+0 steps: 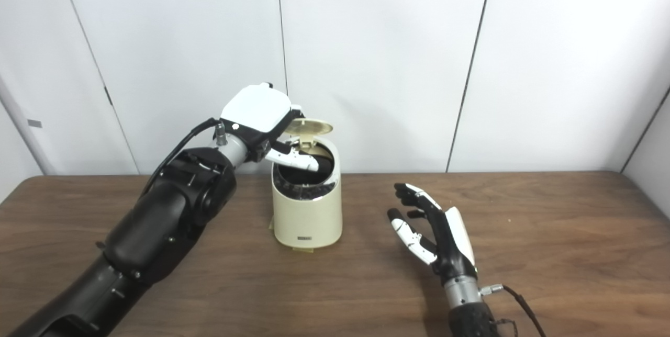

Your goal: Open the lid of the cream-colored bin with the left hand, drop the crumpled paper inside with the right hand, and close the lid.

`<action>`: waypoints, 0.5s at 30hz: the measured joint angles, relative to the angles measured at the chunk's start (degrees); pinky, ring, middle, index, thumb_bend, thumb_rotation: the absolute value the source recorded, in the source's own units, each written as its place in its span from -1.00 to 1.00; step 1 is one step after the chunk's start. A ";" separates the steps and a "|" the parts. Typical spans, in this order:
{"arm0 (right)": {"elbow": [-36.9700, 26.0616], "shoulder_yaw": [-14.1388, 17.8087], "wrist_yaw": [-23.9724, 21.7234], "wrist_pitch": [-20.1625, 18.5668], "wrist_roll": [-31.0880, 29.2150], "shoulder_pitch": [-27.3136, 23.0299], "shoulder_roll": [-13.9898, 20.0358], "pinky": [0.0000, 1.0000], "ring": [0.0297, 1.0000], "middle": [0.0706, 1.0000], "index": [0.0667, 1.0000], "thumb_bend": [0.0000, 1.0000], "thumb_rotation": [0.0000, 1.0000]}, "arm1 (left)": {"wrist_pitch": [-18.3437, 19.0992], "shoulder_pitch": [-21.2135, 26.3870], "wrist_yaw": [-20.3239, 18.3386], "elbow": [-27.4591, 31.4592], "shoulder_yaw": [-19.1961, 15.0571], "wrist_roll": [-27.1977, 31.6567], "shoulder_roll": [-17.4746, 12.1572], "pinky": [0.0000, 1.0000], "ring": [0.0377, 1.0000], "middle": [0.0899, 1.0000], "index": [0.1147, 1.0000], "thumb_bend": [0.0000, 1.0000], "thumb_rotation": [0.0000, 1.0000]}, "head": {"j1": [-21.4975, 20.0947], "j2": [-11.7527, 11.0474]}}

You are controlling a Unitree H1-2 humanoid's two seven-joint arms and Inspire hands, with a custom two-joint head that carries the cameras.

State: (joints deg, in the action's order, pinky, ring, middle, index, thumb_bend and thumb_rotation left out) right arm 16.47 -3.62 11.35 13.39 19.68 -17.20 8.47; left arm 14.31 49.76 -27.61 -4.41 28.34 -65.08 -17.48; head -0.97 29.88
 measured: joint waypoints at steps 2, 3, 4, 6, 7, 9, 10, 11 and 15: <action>0.02 0.01 0.00 0.00 -0.11 -0.01 0.00 0.38 0.55 0.54 0.54 -0.68 0.37 | -0.09 0.00 0.00 0.00 -0.21 -0.02 0.01 1.00 0.79 0.56 0.50 1.00 1.00 | -0.09 0.00; 0.03 0.02 0.00 0.00 -0.14 -0.01 0.00 0.38 0.55 0.54 0.54 -0.67 0.37 | -0.14 0.00 0.00 0.00 -0.25 -0.05 0.00 1.00 0.80 0.57 0.50 1.00 1.00 | -0.09 0.00; 0.04 0.01 0.00 0.00 -0.13 -0.02 -0.01 0.38 0.55 0.54 0.54 -0.67 0.37 | -0.19 0.00 0.00 0.00 -0.25 -0.10 0.00 1.00 0.80 0.58 0.51 1.00 1.00 | -0.09 0.00; 0.03 0.00 0.00 -0.03 0.02 -0.02 -0.02 0.39 0.55 0.54 0.55 -0.67 0.41 | -0.43 0.00 0.00 0.00 -0.19 -0.54 0.00 1.00 0.79 0.60 0.52 1.00 1.00 | -0.17 0.00; 0.03 0.01 0.00 -0.03 0.08 -0.02 -0.04 0.39 0.55 0.54 0.55 -0.67 0.41 | -0.75 0.01 0.00 0.00 -0.08 -1.04 -0.06 1.00 0.79 0.61 0.52 1.00 1.00 | -0.18 0.00; 0.03 0.01 0.00 -0.03 0.08 -0.03 -0.08 0.38 0.54 0.53 0.54 -0.68 0.38 | -2.00 0.02 0.14 0.00 0.39 -2.43 -0.33 1.00 0.83 0.64 0.54 1.00 1.00 | -0.18 0.00; 0.04 0.01 0.00 -0.02 0.10 -0.05 -0.12 0.38 0.54 0.53 0.54 -0.68 0.37 | -2.59 0.02 0.48 0.00 0.91 -3.51 -0.59 1.00 0.84 0.65 0.55 1.00 1.00 | -0.26 0.00; 0.05 0.01 0.02 -0.02 0.13 -0.06 -0.17 0.38 0.54 0.53 0.54 -0.68 0.36 | -3.36 0.02 0.80 0.00 1.58 -4.93 -0.99 1.00 0.85 0.65 0.55 1.00 1.00 | -0.26 0.00; 0.03 0.05 0.03 -0.03 0.19 -0.09 -0.46 0.39 0.54 0.54 0.54 -0.68 0.36 | -6.95 -0.57 5.09 0.61 3.42 -9.86 -2.76 1.00 0.89 0.64 0.58 1.00 1.00 | -0.26 -0.09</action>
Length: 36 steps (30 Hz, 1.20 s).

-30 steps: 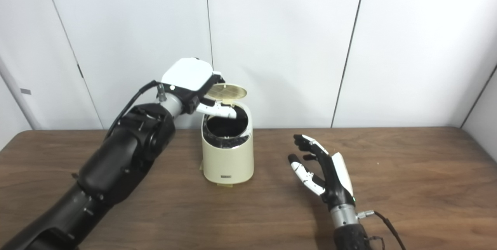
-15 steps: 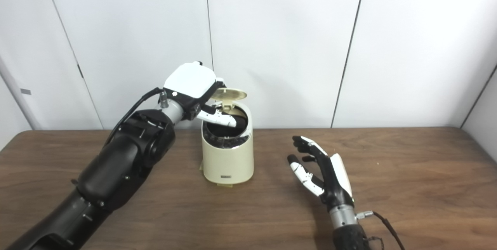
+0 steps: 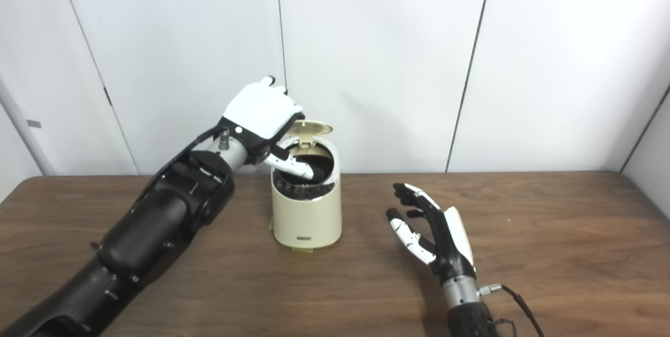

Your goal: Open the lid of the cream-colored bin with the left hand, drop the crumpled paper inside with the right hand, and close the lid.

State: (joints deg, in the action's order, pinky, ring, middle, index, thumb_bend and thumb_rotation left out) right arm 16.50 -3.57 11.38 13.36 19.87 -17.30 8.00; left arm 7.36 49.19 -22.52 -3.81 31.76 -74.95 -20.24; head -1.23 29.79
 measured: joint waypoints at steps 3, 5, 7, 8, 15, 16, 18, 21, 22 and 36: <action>0.03 0.05 0.00 0.01 -0.09 -0.02 -0.19 0.39 0.54 0.54 0.54 -0.67 0.36 | -1.72 -1.01 0.80 0.80 0.42 -2.42 -0.57 1.00 0.86 0.64 0.58 1.00 1.00 | 0.00 0.00; 0.16 0.03 0.06 0.10 -0.06 -0.10 -0.30 0.38 0.54 0.53 0.54 -0.65 0.37 | -2.73 -1.93 1.84 1.64 0.54 -3.30 -0.95 1.00 0.83 0.63 0.57 1.00 1.00 | -0.09 0.09; 0.17 0.08 0.09 0.10 -0.14 -0.12 -0.31 0.40 0.55 0.54 0.54 -0.64 0.43 | -3.96 -2.98 2.41 2.06 0.61 -4.53 -1.02 1.00 0.80 0.62 0.57 1.00 1.00 | -0.09 0.18; 0.16 0.08 0.08 0.10 -0.24 -0.12 -0.34 0.41 0.55 0.55 0.54 -0.63 0.44 | -4.48 -3.40 2.41 2.07 0.62 -4.84 -1.04 1.00 0.80 0.61 0.57 1.00 1.00 | -0.09 0.18; 0.04 0.05 0.08 -0.18 -0.04 -0.09 -0.48 0.38 0.53 0.53 0.54 -0.64 0.47 | -6.80 -4.75 2.48 2.10 0.63 -7.16 -1.09 1.00 0.76 0.58 0.52 1.00 1.00 | -0.09 0.44; 0.05 0.03 0.09 -0.18 0.11 -0.09 -0.48 0.37 0.53 0.53 0.54 -0.64 0.47 | -6.96 -4.76 2.66 2.10 0.60 -7.30 -1.14 1.00 0.75 0.57 0.51 1.00 1.00 | -0.17 0.44; 0.03 -0.02 0.13 -0.16 0.46 -0.10 -0.48 0.36 0.53 0.54 0.54 -0.64 0.46 | -7.48 -4.82 3.33 2.09 0.56 -7.81 -1.27 1.00 0.74 0.56 0.51 1.00 1.00 | -0.18 0.44; 0.03 -0.02 0.13 -0.12 0.50 -0.10 -0.49 0.37 0.54 0.54 0.54 -0.65 0.41 | -8.36 -5.11 4.36 2.09 0.46 -8.30 -1.45 1.00 0.74 0.56 0.50 1.00 1.00 | -0.18 0.61; 0.03 -0.02 0.12 -0.12 0.47 -0.10 -0.49 0.38 0.54 0.55 0.54 -0.64 0.41 | -8.64 -5.24 4.49 2.09 0.39 -8.42 -1.48 1.00 0.74 0.56 0.50 1.00 1.00 | -0.18 0.62; -0.11 -0.01 0.11 -0.17 0.59 -0.06 -0.57 0.37 0.54 0.54 0.54 -0.64 0.47 | -10.04 -6.49 4.46 2.19 0.65 -10.53 -1.49 1.00 0.73 0.56 0.49 0.99 1.00 | -0.26 1.41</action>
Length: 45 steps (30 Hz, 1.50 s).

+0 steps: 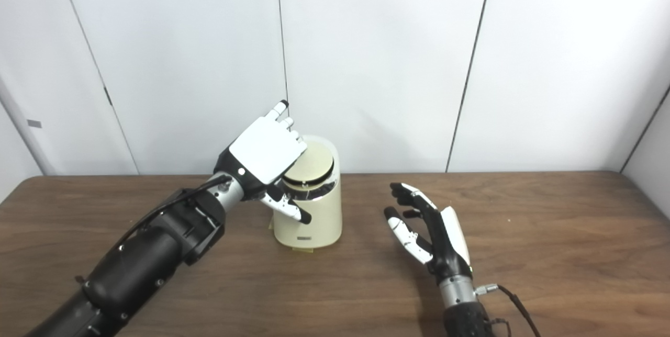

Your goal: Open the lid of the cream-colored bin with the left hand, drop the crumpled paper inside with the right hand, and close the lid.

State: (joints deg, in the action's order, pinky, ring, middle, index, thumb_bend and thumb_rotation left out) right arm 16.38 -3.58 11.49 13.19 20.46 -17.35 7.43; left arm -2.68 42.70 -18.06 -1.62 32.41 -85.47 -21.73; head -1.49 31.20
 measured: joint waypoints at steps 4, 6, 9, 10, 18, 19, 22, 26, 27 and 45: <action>-0.39 -0.01 -0.16 -0.54 -0.07 0.23 -0.12 0.38 0.54 0.55 0.55 -0.63 0.50 | -1.01 -0.86 -0.75 0.80 0.17 -0.75 -0.15 1.00 0.75 0.58 0.55 0.99 1.00 | 0.00 0.00; -0.43 -0.01 -0.17 -0.87 -0.06 0.24 -0.22 0.37 0.54 0.54 0.55 -0.64 0.50 | -1.28 -1.17 -1.45 1.53 0.39 -0.98 -0.36 1.00 0.73 0.56 0.54 0.98 1.00 | -0.09 0.09; -0.58 -0.03 -0.17 -1.22 0.20 0.28 -0.37 0.35 0.53 0.54 0.54 -0.66 0.44 | -1.46 -1.97 -0.38 1.72 0.64 -1.54 -0.77 1.00 0.73 0.55 0.54 0.98 1.00 | -0.18 0.18; -0.60 -0.04 -0.17 -1.23 0.21 0.29 -0.38 0.36 0.53 0.54 0.54 -0.66 0.41 | -1.46 -2.16 -0.14 1.73 0.67 -1.76 -0.77 1.00 0.73 0.56 0.55 0.97 1.00 | -0.18 0.18; -0.63 -0.04 -0.16 -1.44 0.32 0.29 -0.51 0.36 0.53 0.54 0.54 -0.63 0.52 | -1.47 -2.93 1.50 1.74 0.82 -2.50 -0.77 1.00 0.71 0.54 0.54 0.96 1.00 | -0.18 0.26; -0.63 -0.04 -0.16 -1.44 0.32 0.29 -0.51 0.35 0.53 0.54 0.54 -0.63 0.52 | -1.47 -3.00 1.53 1.75 0.82 -2.54 -0.77 1.00 0.71 0.55 0.54 0.96 1.00 | -0.18 0.44; -0.69 -0.03 -0.17 -1.60 0.25 0.29 -0.52 0.37 0.54 0.55 0.55 -0.64 0.52 | -1.50 -3.05 1.35 1.97 0.97 -2.68 -0.79 1.00 0.72 0.55 0.55 0.96 1.00 | -0.18 0.44; -1.57 -0.04 -0.19 -1.77 0.26 0.33 -0.52 0.36 0.54 0.55 0.55 -0.62 0.52 | -1.52 -3.15 1.33 2.34 1.37 -2.95 -1.11 1.00 0.72 0.54 0.54 0.97 1.00 | -0.26 0.53; -1.81 -0.04 -0.19 -1.83 0.26 0.33 -0.52 0.36 0.54 0.55 0.55 -0.62 0.52 | -1.52 -3.20 1.35 2.45 1.46 -2.95 -1.19 1.00 0.72 0.54 0.54 0.97 1.00 | -0.18 0.53; -1.84 -0.08 -0.32 -1.97 -0.12 0.38 -0.61 0.37 0.54 0.55 0.55 -0.59 0.51 | -1.56 -3.83 1.49 3.86 3.18 -2.98 -2.17 1.00 0.72 0.53 0.51 0.88 0.99 | -0.26 0.61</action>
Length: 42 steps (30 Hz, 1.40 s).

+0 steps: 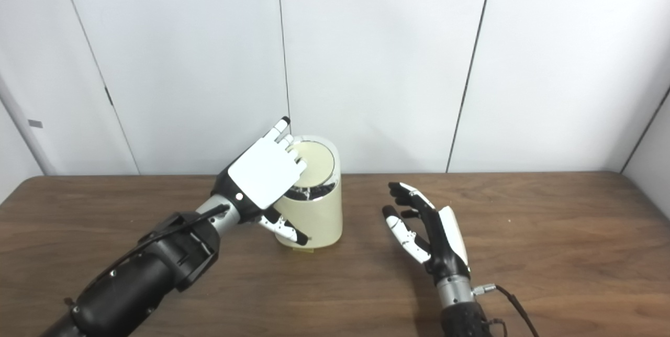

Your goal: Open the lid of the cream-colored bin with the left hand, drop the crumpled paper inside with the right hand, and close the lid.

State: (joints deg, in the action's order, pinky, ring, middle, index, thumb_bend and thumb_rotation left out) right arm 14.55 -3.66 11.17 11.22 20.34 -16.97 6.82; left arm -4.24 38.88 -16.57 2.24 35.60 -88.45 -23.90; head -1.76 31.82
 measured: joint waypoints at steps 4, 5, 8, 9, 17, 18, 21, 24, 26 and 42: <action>0.01 0.00 0.01 0.01 0.01 0.00 -0.01 0.36 0.54 0.54 0.54 -0.60 0.47 | -0.02 -0.06 -0.14 0.12 0.09 0.01 -0.02 1.00 0.74 0.55 0.52 0.89 1.00 | 0.00 0.00; 0.03 -0.01 0.01 0.02 0.01 0.00 -0.02 0.35 0.54 0.54 0.54 -0.60 0.46 | -0.02 -0.09 -0.15 0.14 0.12 0.01 -0.02 1.00 0.73 0.54 0.51 0.90 1.00 | 0.00 0.00; 0.14 -0.02 0.01 0.05 0.02 0.00 -0.02 0.36 0.54 0.54 0.55 -0.59 0.47 | -0.02 -0.08 0.14 0.14 0.31 -0.04 -0.10 1.00 0.72 0.53 0.50 0.91 1.00 | 0.00 0.09; 0.13 -0.01 0.01 0.04 0.02 0.00 -0.04 0.36 0.54 0.54 0.55 -0.58 0.50 | -0.01 -0.08 0.34 0.13 0.42 -0.07 -0.17 1.00 0.72 0.54 0.49 0.92 1.00 | 0.00 0.00; 0.12 -0.01 0.01 -0.11 0.15 0.00 -0.22 0.36 0.54 0.55 0.55 -0.57 0.50 | -0.02 -0.10 0.81 0.21 0.99 -0.29 -0.43 1.00 0.73 0.55 0.50 0.91 1.00 | -0.09 0.00; 0.12 0.00 0.01 -0.18 0.13 0.00 -0.25 0.37 0.54 0.54 0.55 -0.57 0.51 | -0.02 -0.11 0.77 0.25 1.03 -0.30 -0.45 1.00 0.73 0.56 0.50 0.91 1.00 | -0.09 0.00; 0.12 0.01 0.01 -0.20 0.04 0.00 -0.29 0.37 0.54 0.55 0.55 -0.58 0.51 | -0.02 -0.22 0.78 0.34 1.05 -0.30 -0.46 1.00 0.71 0.54 0.50 0.90 1.00 | -0.09 0.09; 0.12 0.01 0.01 -0.25 0.05 0.00 -0.29 0.37 0.54 0.54 0.55 -0.59 0.50 | -0.02 -0.35 0.73 0.51 1.11 -0.34 -0.49 1.00 0.72 0.55 0.52 0.89 1.00 | -0.18 0.00; 0.12 0.00 0.01 -0.36 0.08 0.00 -0.29 0.37 0.54 0.55 0.55 -0.61 0.48 | -0.02 -0.55 -0.05 1.27 1.17 -0.43 -0.54 1.00 0.74 0.56 0.53 0.88 1.00 | -0.09 0.00; 0.11 -0.03 0.09 -0.50 0.44 0.00 -0.36 0.35 0.52 0.53 0.53 -0.60 0.45 | -0.06 -1.11 0.68 1.87 2.16 -1.33 -0.44 1.00 0.73 0.55 0.50 0.88 1.00 | -0.35 0.09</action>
State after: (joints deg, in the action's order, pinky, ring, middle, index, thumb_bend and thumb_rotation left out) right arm 14.65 -3.69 11.26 10.72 20.77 -16.97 6.46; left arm -4.30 37.77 -15.89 4.11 37.75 -89.78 -24.35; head -2.11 31.90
